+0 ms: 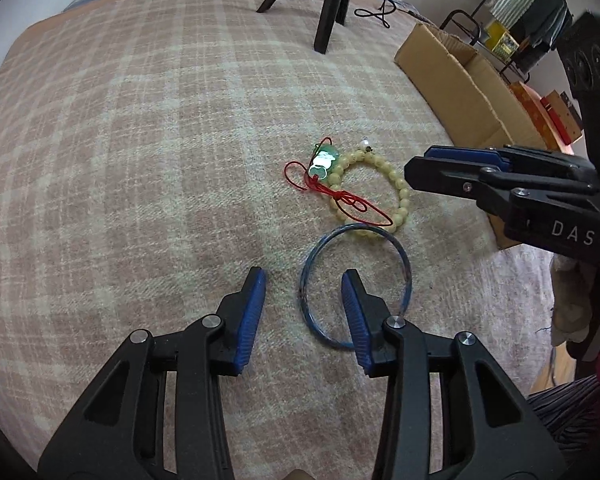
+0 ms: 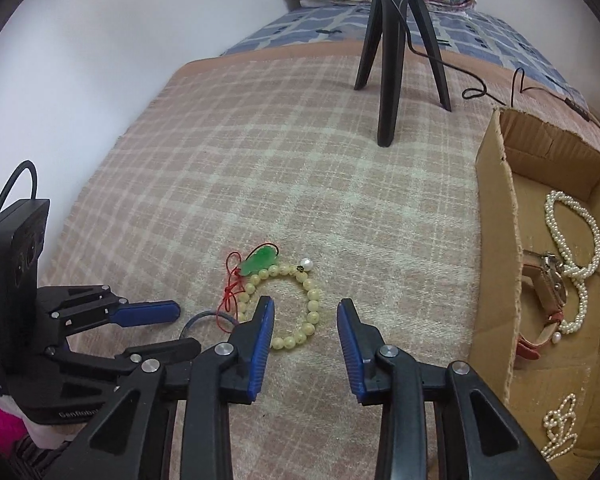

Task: Organize jewelry
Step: 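Move the left tool to the blue bangle while the right tool approaches the jade bead bracelet, then close the left tool on the blue bangle while the right tool grips the jade bead bracelet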

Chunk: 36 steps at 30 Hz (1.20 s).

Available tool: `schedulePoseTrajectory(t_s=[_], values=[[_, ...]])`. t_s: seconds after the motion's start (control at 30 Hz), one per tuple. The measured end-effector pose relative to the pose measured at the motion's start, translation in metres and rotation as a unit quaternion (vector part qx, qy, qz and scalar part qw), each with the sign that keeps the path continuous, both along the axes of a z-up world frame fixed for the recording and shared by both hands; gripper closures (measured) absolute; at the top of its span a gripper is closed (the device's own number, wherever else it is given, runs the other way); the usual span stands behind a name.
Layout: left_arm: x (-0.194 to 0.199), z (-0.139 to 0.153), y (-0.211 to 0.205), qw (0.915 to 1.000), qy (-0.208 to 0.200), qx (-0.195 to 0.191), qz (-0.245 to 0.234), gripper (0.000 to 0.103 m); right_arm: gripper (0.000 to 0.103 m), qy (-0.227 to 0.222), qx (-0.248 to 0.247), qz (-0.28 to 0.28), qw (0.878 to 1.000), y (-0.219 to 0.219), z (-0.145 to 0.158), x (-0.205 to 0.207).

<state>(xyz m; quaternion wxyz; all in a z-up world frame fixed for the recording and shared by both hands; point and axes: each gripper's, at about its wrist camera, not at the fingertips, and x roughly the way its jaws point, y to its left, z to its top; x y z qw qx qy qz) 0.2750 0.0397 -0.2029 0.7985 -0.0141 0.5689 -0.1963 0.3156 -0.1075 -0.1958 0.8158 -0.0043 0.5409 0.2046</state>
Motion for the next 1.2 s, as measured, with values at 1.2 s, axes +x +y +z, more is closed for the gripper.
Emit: schedulePoseTrajectory(t_s=[1.2], values=[[-0.039, 0.032, -0.02, 0.9933, -0.1, 0.054, -0.019, 0.101, 0.098, -0.072, -0.039, 0.031, 0.996, 0.009, 0.019, -0.031]])
